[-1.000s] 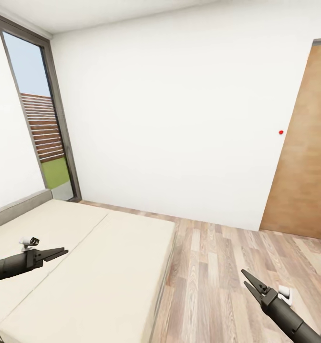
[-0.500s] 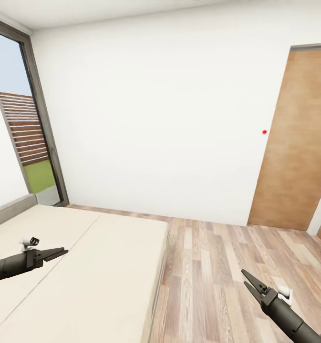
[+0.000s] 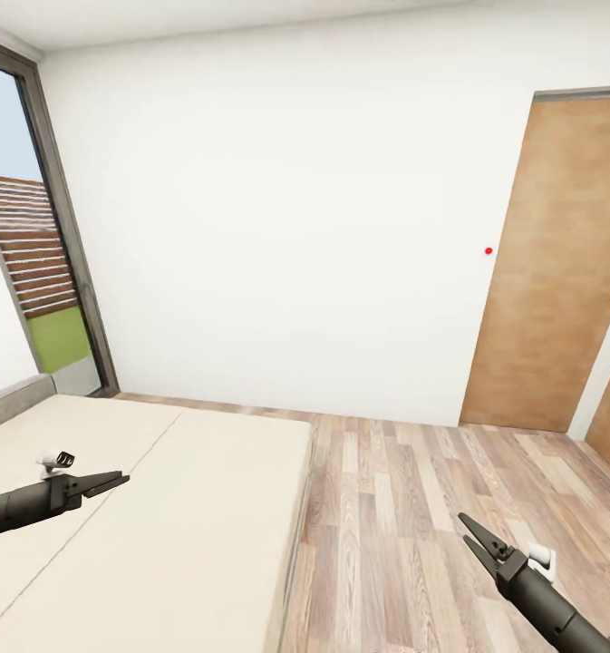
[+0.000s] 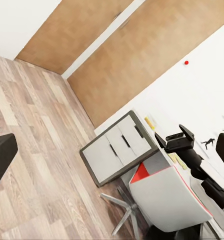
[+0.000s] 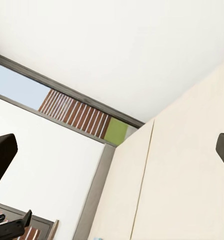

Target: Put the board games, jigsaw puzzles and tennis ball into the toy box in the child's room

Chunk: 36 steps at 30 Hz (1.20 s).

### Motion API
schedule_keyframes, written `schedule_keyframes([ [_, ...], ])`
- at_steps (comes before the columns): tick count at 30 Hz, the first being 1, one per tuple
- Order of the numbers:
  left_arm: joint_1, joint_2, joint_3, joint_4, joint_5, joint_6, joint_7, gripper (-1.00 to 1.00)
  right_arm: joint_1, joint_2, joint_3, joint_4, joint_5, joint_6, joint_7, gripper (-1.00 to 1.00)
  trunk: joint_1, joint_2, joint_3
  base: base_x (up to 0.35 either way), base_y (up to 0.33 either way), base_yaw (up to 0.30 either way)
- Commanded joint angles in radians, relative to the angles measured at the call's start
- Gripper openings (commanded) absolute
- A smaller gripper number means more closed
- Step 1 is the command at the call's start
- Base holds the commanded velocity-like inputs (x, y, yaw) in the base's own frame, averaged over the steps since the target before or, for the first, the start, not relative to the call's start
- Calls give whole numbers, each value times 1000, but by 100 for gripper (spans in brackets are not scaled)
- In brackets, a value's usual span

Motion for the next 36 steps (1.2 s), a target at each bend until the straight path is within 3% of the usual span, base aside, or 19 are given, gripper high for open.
schedule_keyframes([
  [1,0,0,0,0,0,11,-3,100,0,0,-1,-1,-6,7,-1,100,0,0,0,0,167,-148],
  [14,0,0,0,0,0,11,-3,100,0,2,2,-5,-3,12,-14,100,0,0,-5,0,83,-31],
  [23,0,0,0,0,1,11,-3,100,-2,1,8,-11,-6,20,-105,100,0,0,-19,0,3,-1],
  [28,0,0,1,0,1,12,-3,100,-3,-9,10,-14,-2,21,-221,100,0,0,-27,0,0,0],
  [31,-1,0,2,0,-1,19,-3,100,-4,-17,12,-53,-1,30,-361,100,0,0,-32,0,0,0],
  [36,-4,-2,0,-1,-3,23,3,100,-4,-22,13,-121,-1,77,-515,100,0,0,-40,0,0,0],
])
